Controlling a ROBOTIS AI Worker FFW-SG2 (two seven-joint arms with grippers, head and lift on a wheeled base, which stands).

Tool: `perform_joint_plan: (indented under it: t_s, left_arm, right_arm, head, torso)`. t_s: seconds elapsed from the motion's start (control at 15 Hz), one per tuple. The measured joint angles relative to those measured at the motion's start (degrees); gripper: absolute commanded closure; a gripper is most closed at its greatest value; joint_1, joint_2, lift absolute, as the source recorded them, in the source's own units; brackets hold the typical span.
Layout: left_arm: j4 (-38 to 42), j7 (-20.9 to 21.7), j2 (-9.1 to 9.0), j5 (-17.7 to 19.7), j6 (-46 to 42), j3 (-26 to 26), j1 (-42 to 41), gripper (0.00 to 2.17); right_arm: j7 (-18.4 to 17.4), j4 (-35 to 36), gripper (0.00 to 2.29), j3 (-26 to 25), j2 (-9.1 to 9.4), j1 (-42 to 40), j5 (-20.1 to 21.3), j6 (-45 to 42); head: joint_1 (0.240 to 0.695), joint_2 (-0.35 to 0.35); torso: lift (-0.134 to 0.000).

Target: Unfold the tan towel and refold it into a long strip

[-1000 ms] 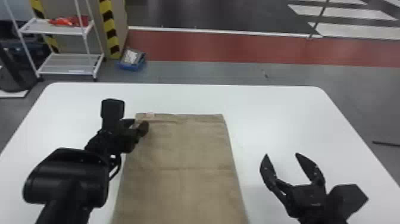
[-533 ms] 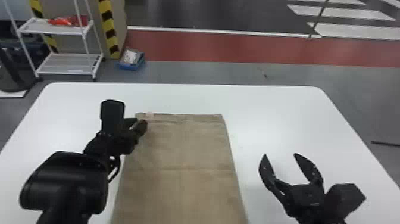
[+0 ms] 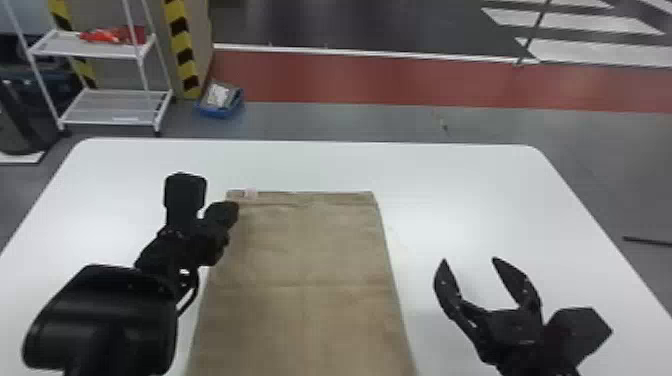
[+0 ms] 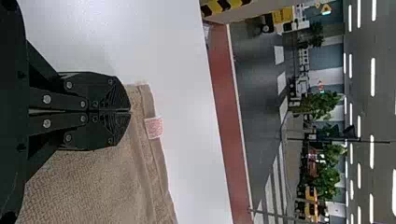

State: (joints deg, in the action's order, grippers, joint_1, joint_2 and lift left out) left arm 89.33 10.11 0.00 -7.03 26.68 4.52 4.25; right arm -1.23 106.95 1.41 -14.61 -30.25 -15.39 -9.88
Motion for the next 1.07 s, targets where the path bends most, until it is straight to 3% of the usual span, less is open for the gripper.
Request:
perform_joint_plan:
  t_s: [0.2,0.4,0.6,0.73,0.8,0.87,0.93,1.07]
  left_arm:
    - [8.7,0.6,0.00,0.0,0.1,0.3,-4.8,2.15]
    - [22.6,3.7,0.00,0.6,0.6,2.5,-13.1,2.15]
    - [37.2,5.8,0.02,0.4,1.1,7.6,-22.9,2.15]
    - [46.0,5.8,1.62,0.2,1.2,12.3,-28.8,2.10]
    - [48.7,6.2,2.94,-0.1,1.9,14.2,-30.6,1.77]
    - [51.3,7.1,4.62,-0.6,3.7,16.5,-32.4,1.07]
    - [52.3,7.7,5.51,-0.9,4.7,17.9,-33.3,0.63]
    - [53.1,9.6,6.98,-1.0,5.4,20.3,-34.6,0.27]
  right_arm:
    - [0.0,-0.1,0.12,0.0,0.03,0.1,0.0,0.0]
    - [0.0,-0.2,0.12,0.2,0.16,0.1,0.0,-0.1]
    - [0.0,-0.3,0.12,0.2,0.27,0.2,0.0,-0.2]
    - [0.0,-0.3,0.12,0.2,0.20,0.2,0.0,-0.2]
    - [0.0,-0.3,0.12,0.2,0.16,0.2,0.0,-0.2]
    - [0.0,-0.3,0.12,0.2,0.11,0.2,0.0,-0.2]
    - [0.0,-0.3,0.12,0.2,0.05,0.2,-0.1,-0.2]
    - [0.0,-0.3,0.12,0.0,-0.12,0.2,-0.3,-0.3]
  head:
    - [0.695,-0.120]
    - [0.695,-0.147]
    - [0.695,-0.225]
    - [0.695,-0.273]
    - [0.695,-0.314]
    - [0.695,-0.337]
    - [0.695,-0.350]
    - [0.695,-0.350]
  torso:
    - [-0.123]
    - [-0.123]
    - [-0.123]
    - [-0.123]
    - [-0.123]
    - [-0.123]
    - [-0.123]
    - [-0.123]
